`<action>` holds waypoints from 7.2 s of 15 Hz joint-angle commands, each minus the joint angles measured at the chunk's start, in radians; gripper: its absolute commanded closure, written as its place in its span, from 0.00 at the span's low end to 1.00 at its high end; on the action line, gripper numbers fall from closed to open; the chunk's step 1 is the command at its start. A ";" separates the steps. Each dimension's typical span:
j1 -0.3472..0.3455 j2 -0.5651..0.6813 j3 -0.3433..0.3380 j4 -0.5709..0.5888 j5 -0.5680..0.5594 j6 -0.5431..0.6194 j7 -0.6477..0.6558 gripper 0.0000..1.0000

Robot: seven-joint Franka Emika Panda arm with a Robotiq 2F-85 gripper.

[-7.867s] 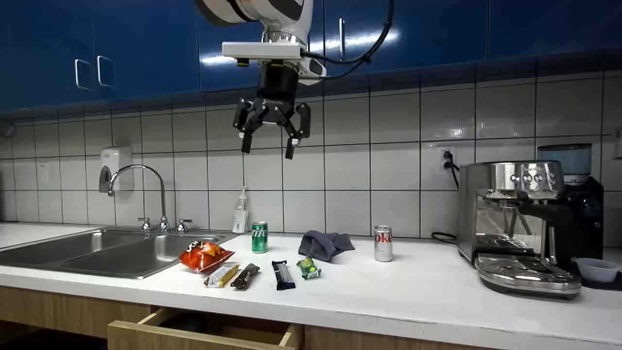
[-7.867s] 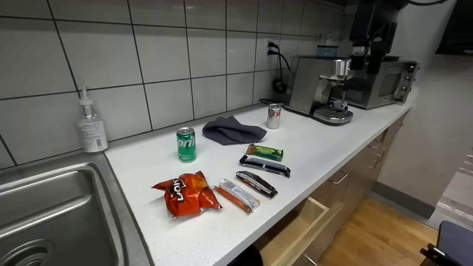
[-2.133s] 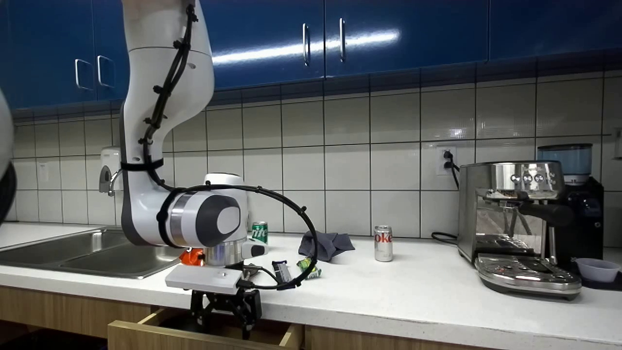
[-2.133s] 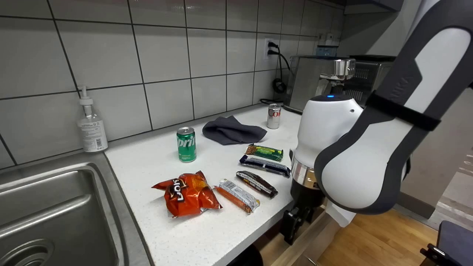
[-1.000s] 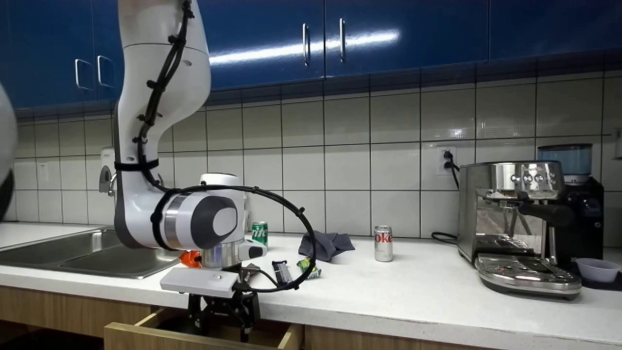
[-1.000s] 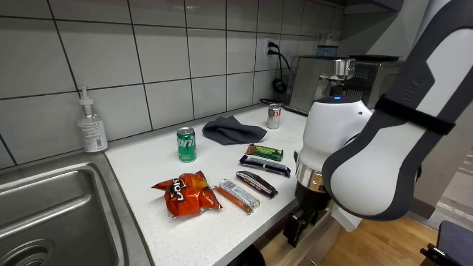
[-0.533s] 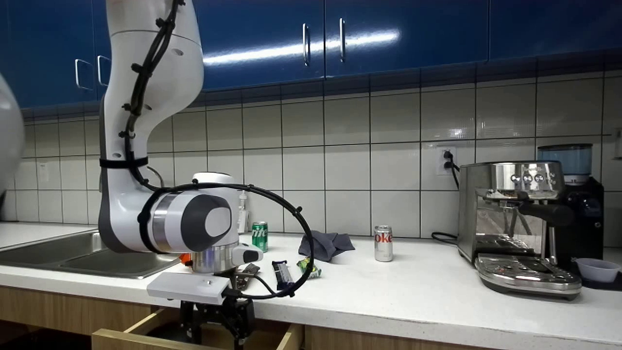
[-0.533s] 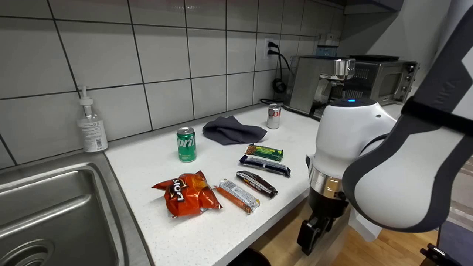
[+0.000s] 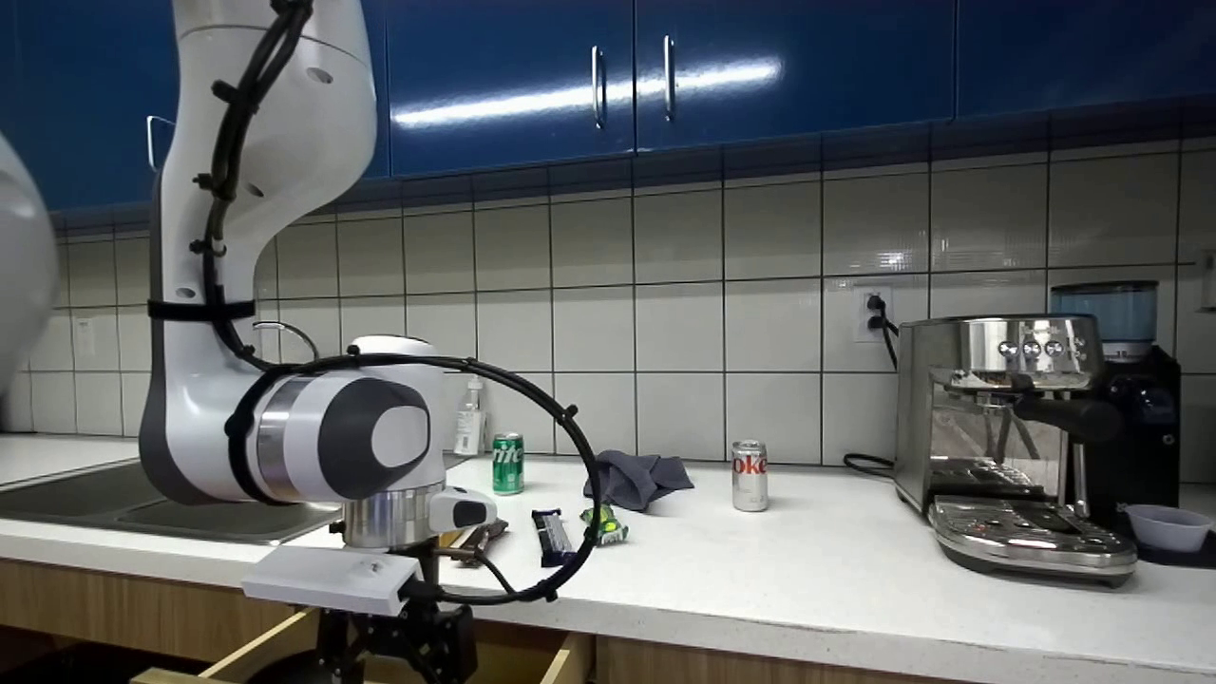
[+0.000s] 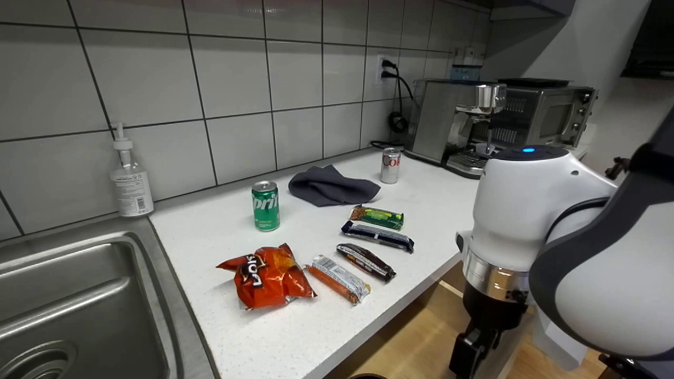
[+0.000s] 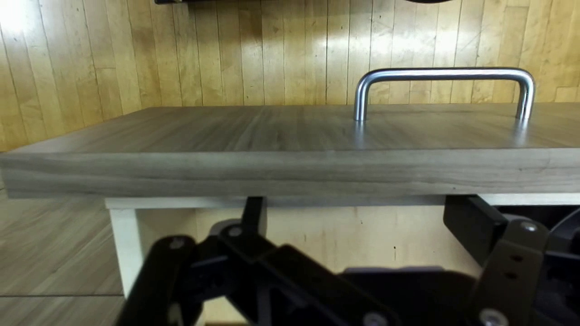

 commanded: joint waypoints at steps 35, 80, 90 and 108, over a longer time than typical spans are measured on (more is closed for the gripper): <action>-0.033 -0.091 0.003 -0.024 -0.091 -0.326 0.007 0.00; -0.102 0.117 0.094 0.650 -0.011 -0.523 -0.293 0.00; -0.103 0.225 0.103 0.786 -0.010 -0.526 -0.259 0.00; -0.129 0.140 0.124 0.693 0.015 -0.504 -0.288 0.96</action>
